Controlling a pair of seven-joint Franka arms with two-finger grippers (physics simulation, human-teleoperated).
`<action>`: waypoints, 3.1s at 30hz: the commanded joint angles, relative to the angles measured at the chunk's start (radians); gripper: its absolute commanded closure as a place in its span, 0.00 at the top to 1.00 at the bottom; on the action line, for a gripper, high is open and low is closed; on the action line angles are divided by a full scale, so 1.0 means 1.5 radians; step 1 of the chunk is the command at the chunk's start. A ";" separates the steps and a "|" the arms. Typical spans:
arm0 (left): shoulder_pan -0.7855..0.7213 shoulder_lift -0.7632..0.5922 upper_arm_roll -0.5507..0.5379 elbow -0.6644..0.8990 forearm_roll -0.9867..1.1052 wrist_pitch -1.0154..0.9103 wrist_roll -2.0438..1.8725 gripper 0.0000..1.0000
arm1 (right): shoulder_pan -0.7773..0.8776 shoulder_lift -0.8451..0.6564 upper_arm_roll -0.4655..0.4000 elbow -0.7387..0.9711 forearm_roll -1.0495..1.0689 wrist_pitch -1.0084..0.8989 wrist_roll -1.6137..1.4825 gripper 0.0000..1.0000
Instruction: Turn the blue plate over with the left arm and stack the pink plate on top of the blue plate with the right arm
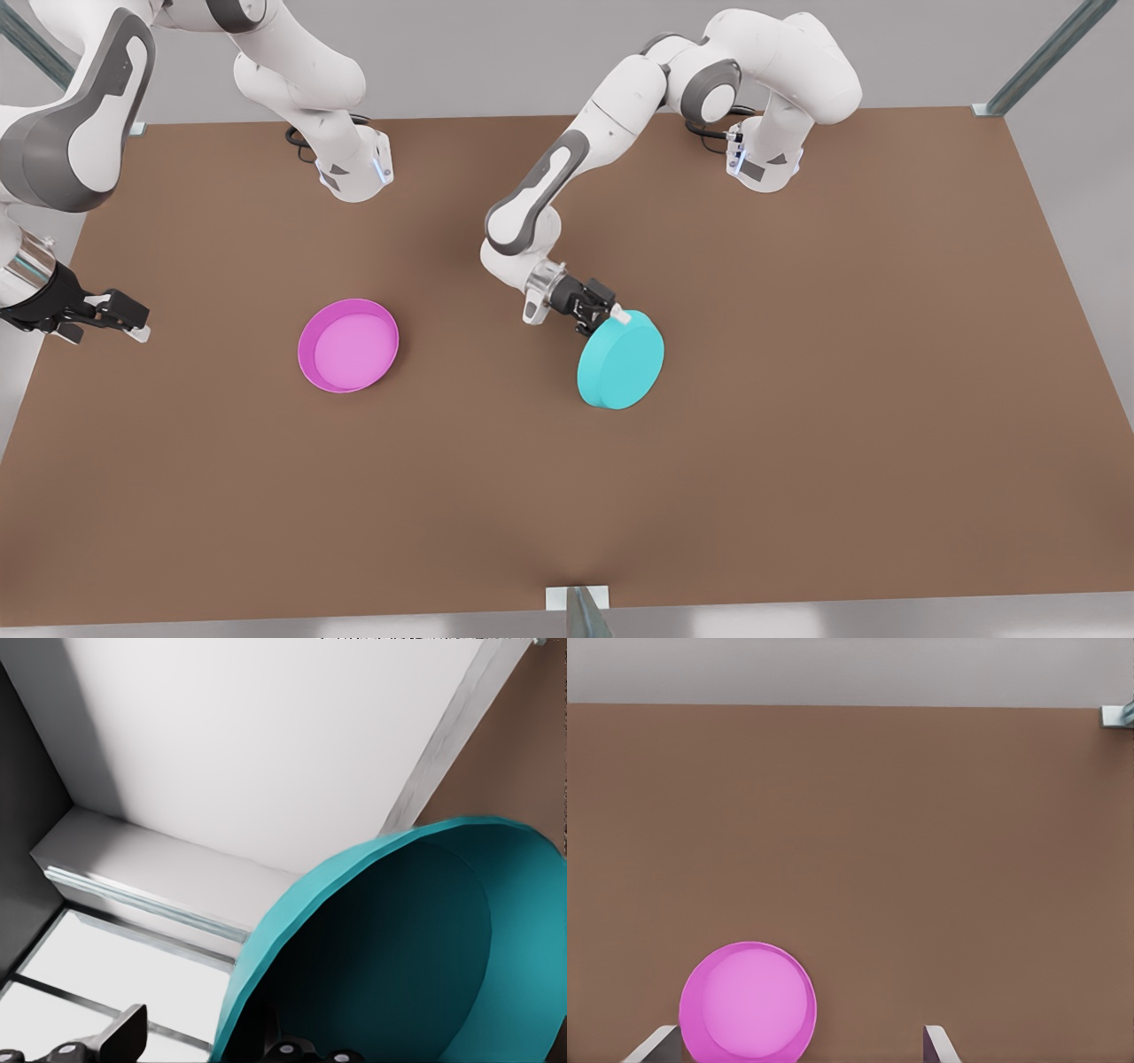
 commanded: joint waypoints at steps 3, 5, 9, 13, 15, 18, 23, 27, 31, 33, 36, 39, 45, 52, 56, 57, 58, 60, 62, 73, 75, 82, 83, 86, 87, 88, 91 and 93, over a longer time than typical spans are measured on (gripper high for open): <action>0.000 0.016 -0.001 0.038 -0.022 -0.009 0.000 1.00 | -0.003 0.000 0.000 0.000 0.000 0.001 0.000 1.00; 0.000 0.032 -0.002 0.068 -0.044 -0.019 -0.008 1.00 | -0.003 0.000 0.000 0.000 0.000 -0.001 0.000 1.00; 0.000 0.056 -0.010 0.125 -0.120 -0.020 -0.081 1.00 | -0.003 0.000 0.000 0.001 0.001 0.000 0.000 1.00; 0.006 0.076 -0.010 0.186 -0.224 -0.013 -0.250 1.00 | -0.003 -0.001 0.000 0.001 0.001 0.001 0.000 1.00; 0.006 0.078 -0.012 0.198 -0.268 -0.013 -0.338 1.00 | -0.001 0.004 0.000 -0.001 -0.006 0.001 0.000 1.00; 0.006 0.079 -0.023 0.204 -0.282 -0.014 -0.368 1.00 | -0.002 0.009 0.000 0.001 -0.008 -0.030 0.000 1.00; 0.006 0.081 -0.029 0.223 -0.290 -0.020 -0.369 1.00 | 0.002 0.011 0.003 0.000 -0.003 -0.055 0.000 1.00; 0.006 0.080 -0.060 0.248 -0.292 -0.031 -0.369 1.00 | 0.011 0.029 0.006 -0.016 -0.008 -0.045 -0.007 1.00; 0.007 0.080 -0.072 0.269 -0.309 -0.032 -0.369 1.00 | 0.012 0.039 0.009 -0.060 -0.008 0.003 -0.012 1.00; 0.007 0.078 -0.097 0.312 -0.325 -0.032 -0.384 1.00 | 0.035 0.036 0.027 -0.072 -0.012 0.003 0.006 1.00; 0.037 0.015 -0.126 0.374 -0.499 -0.016 -0.419 1.00 | 0.037 0.015 0.057 -0.114 -0.012 0.016 0.079 1.00; 0.207 -0.103 -0.136 0.366 -0.721 0.008 -0.327 1.00 | 0.037 0.016 0.071 -0.178 0.002 0.058 0.089 1.00; 0.589 -0.228 -0.126 0.263 -0.822 -0.047 0.337 1.00 | 0.030 -0.001 0.066 -0.297 0.001 0.178 0.049 1.00; 0.755 -0.502 -0.189 0.026 -0.657 0.054 0.642 1.00 | 0.027 0.018 0.029 -0.386 0.086 0.250 -0.063 1.00; 0.808 -0.508 -0.261 0.023 -0.652 0.071 0.642 1.00 | -0.001 0.067 0.017 -0.391 0.180 0.267 -0.208 1.00; 0.803 -0.498 -0.260 0.031 -0.650 0.067 0.639 1.00 | -0.011 0.090 0.011 -0.391 0.211 0.269 -0.269 1.00; 0.802 -0.496 -0.260 0.032 -0.650 0.065 0.639 1.00 | -0.011 0.094 0.003 -0.390 0.231 0.268 -0.281 1.00; 0.802 -0.494 -0.258 0.032 -0.649 0.065 0.638 1.00 | -0.019 0.095 0.002 -0.411 0.246 0.260 -0.318 1.00; 0.802 -0.485 -0.256 0.032 -0.641 0.067 0.638 1.00 | -0.026 0.123 0.000 -0.411 0.259 0.273 -0.357 0.98; 0.802 -0.484 -0.255 0.030 -0.635 0.068 0.638 1.00 | -0.035 0.209 -0.015 -0.420 0.258 0.318 -0.403 0.72; 0.802 -0.483 -0.255 0.029 -0.635 0.068 0.639 1.00 | -0.035 0.216 -0.015 -0.422 0.258 0.326 -0.405 0.72; 0.802 -0.479 -0.254 0.029 -0.635 0.069 0.638 1.00 | -0.027 0.243 -0.015 -0.417 0.258 0.348 -0.416 0.66; 0.802 -0.479 -0.254 0.029 -0.635 0.069 0.638 1.00 | -0.028 0.244 -0.015 -0.417 0.258 0.349 -0.416 0.64; 0.803 -0.479 -0.254 0.029 -0.635 0.069 0.638 1.00 | -0.027 0.245 -0.014 -0.415 0.256 0.348 -0.445 0.51; 0.803 -0.479 -0.254 0.029 -0.635 0.069 0.638 1.00 | -0.029 0.246 -0.014 -0.415 0.257 0.348 -0.451 0.51; 0.803 -0.479 -0.254 0.029 -0.635 0.069 0.638 1.00 | -0.027 0.246 -0.014 -0.415 0.257 0.347 -0.450 0.50; 0.803 -0.479 -0.253 0.029 -0.635 0.069 0.638 1.00 | -0.025 0.250 -0.014 -0.415 0.257 0.350 -0.451 0.47; 0.803 -0.479 -0.252 0.029 -0.634 0.069 0.639 1.00 | -0.024 0.253 -0.014 -0.415 0.258 0.351 -0.451 0.47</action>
